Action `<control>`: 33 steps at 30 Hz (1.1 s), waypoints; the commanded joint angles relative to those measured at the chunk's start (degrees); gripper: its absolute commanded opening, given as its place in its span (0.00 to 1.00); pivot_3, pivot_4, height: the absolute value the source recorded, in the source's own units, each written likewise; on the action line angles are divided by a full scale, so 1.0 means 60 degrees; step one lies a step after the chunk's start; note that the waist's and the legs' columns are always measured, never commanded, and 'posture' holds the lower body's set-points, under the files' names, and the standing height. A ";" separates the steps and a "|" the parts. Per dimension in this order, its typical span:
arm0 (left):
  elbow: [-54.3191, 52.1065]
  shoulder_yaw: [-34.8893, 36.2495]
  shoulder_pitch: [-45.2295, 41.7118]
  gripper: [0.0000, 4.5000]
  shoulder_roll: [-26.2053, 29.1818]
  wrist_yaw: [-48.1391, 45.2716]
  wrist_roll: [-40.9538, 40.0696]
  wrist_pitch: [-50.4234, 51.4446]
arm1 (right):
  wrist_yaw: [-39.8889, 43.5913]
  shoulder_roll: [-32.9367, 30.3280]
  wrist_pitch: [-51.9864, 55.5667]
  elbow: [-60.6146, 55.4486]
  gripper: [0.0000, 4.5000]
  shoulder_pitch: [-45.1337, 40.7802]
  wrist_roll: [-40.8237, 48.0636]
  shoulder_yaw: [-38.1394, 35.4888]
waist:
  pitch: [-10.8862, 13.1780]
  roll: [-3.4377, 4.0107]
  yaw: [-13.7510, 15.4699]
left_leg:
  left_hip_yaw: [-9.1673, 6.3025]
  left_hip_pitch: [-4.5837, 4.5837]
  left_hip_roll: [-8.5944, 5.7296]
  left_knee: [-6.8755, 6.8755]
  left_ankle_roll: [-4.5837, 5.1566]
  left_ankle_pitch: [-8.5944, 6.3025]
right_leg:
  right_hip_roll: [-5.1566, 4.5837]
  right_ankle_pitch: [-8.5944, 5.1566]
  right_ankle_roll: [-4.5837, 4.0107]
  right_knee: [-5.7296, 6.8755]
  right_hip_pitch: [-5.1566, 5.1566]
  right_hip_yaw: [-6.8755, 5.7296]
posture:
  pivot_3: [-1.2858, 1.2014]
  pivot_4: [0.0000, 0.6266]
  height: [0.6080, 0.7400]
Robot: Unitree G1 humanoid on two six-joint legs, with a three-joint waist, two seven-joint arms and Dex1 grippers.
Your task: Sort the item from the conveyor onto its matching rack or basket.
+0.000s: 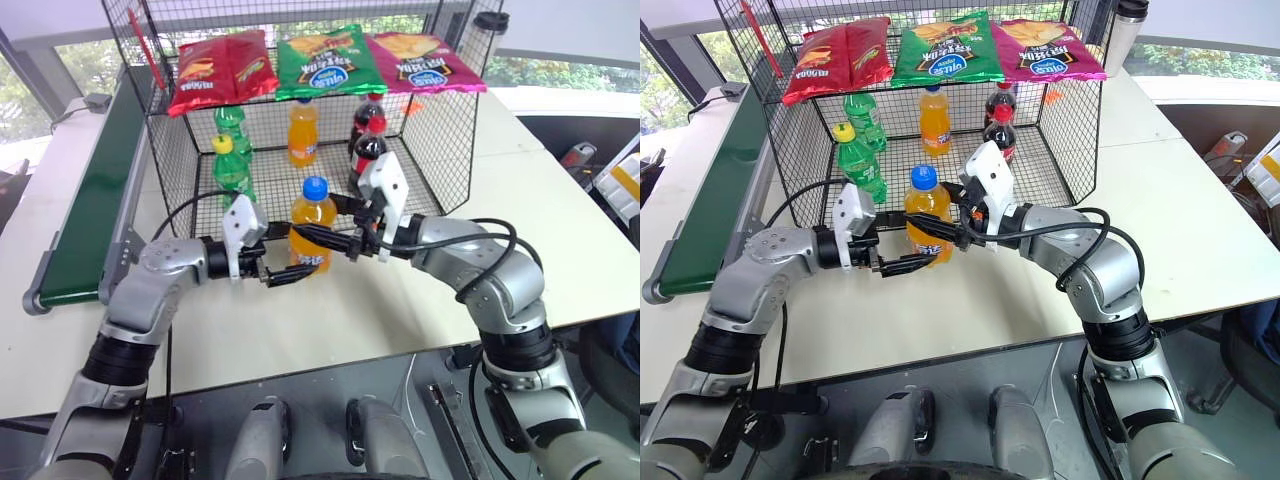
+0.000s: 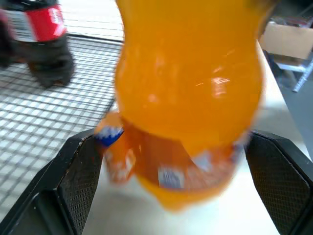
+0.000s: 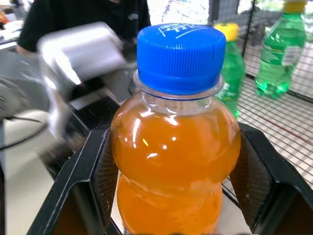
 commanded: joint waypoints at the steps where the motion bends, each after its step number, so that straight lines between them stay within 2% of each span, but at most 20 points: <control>1: -0.0254 0.1181 0.0096 1.00 0.0373 0.0513 -0.0362 0.0312 | -0.0464 0.0297 -0.0611 0.0379 0.58 -0.0626 -0.0368 -0.0392 | 0.0001 0.0001 -0.0002 | 0.0000 0.0000 0.0000 0.0000 0.0000 0.0000 | 0.0000 0.0000 0.0000 -0.0001 0.0000 0.0000 | 0.52 0.24 0.99; 6: -0.0446 0.1756 0.0476 1.00 0.0367 0.1341 -0.0163 0.0188 | -0.1044 0.0746 -0.1417 0.1632 0.58 -0.1251 -0.1175 -0.0364 | 0.0002 0.0003 -0.0005 | 0.0000 0.0000 0.0000 0.0000 0.0000 0.0000 | 0.0002 0.0000 0.0000 0.0000 -0.0002 -0.0001 | 0.52 0.24 0.99; 18: -0.1936 0.2372 0.1171 1.00 -0.0691 0.3430 -0.0618 0.0613 | -0.1672 0.1716 -0.3836 0.5099 0.58 -0.2791 -0.2556 -0.0537 | 0.0002 0.0003 -0.0005 | 0.0003 -0.0006 -0.0002 -0.0002 0.0000 0.0000 | -0.0004 0.0003 0.0003 0.0000 -0.0003 0.0004 | 0.52 0.24 0.99; 25: -0.2162 0.2293 0.1165 1.00 -0.0878 0.3876 -0.0732 0.0720 | -0.2093 0.2075 -0.5225 0.7129 0.58 -0.3489 -0.3250 -0.0667 | 0.0003 0.0004 -0.0010 | 0.0004 -0.0006 -0.0002 -0.0002 -0.0001 0.0000 | -0.0002 0.0003 0.0003 0.0000 -0.0004 0.0001 | 0.52 0.24 0.99; 33: -0.2074 0.2144 0.1075 1.00 -0.0950 0.3975 -0.0694 0.0641 | -0.2212 0.2423 -0.6008 0.8215 0.58 -0.3783 -0.3489 -0.0851 | 0.0004 0.0006 -0.0021 | 0.0006 -0.0007 -0.0002 -0.0005 -0.0001 0.0000 | -0.0002 0.0003 0.0004 -0.0001 -0.0005 0.0002 | 0.52 0.24 0.99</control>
